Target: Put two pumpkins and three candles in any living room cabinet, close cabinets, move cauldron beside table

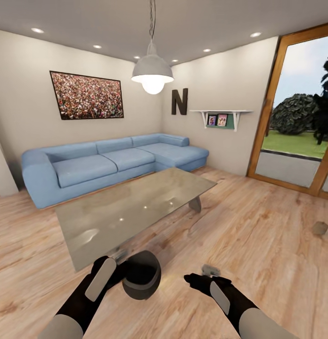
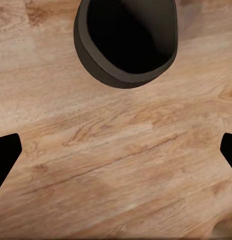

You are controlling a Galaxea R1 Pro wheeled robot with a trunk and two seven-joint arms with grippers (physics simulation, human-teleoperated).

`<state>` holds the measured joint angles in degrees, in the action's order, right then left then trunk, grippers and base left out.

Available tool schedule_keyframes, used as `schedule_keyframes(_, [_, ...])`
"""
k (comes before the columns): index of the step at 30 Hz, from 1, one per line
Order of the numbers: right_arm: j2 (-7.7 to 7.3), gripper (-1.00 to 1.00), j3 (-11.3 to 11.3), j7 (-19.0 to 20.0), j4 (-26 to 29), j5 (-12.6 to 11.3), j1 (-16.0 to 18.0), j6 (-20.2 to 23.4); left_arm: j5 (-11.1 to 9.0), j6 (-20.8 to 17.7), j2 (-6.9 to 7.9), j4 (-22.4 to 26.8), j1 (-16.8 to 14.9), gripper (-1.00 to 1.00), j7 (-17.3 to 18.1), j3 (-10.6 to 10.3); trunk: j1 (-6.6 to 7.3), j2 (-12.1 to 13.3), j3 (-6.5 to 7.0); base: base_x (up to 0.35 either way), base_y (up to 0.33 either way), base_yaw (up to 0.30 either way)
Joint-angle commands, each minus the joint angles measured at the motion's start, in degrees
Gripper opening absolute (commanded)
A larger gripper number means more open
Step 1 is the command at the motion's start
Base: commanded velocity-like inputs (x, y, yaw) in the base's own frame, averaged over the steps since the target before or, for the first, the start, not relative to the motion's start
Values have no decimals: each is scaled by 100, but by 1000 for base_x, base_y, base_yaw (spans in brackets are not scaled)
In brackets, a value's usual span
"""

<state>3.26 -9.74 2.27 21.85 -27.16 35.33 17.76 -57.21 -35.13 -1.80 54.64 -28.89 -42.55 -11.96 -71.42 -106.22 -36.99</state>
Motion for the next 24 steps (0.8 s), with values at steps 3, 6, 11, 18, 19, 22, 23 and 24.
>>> schedule_keyframes(3, [-1,100,-20,-1,-9,-9,1,12,-46,-2,-9,11,-2,100,-107,-8,67,119,40,0,0,-262])
schedule_keyframes(6, [-1,100,-19,1,-18,-9,5,9,-45,-8,3,12,-2,100,-120,-8,111,199,68,0,0,-263])
schedule_keyframes(11, [-1,100,-12,-1,-172,-57,1,-96,-44,-11,15,124,-2,100,-122,-21,111,199,53,0,0,-263])
schedule_keyframes(18, [-2,100,-16,1,-291,-223,1,-327,-52,-70,12,423,-2,100,-122,-33,111,199,25,-86,0,-261])
schedule_keyframes(19, [-3,100,-15,1,-296,-228,1,-333,-53,-77,9,433,-2,100,-122,-36,111,199,21,-199,-15,-260])
schedule_keyframes(22, [-8,100,-11,1,-302,-235,1,-344,-56,-86,9,447,-2,100,-122,-118,111,199,8,-222,-66,-259])
schedule_keyframes(23, [-9,100,-11,1,-303,-236,1,-345,-57,-87,12,448,-2,100,-122,-133,111,199,3,-231,-87,-259])
schedule_keyframes(24, [-9,100,-11,1,-305,-236,1,-346,-59,-88,13,449,-2,100,-122,-154,111,199,-1,-234,-95,-259])
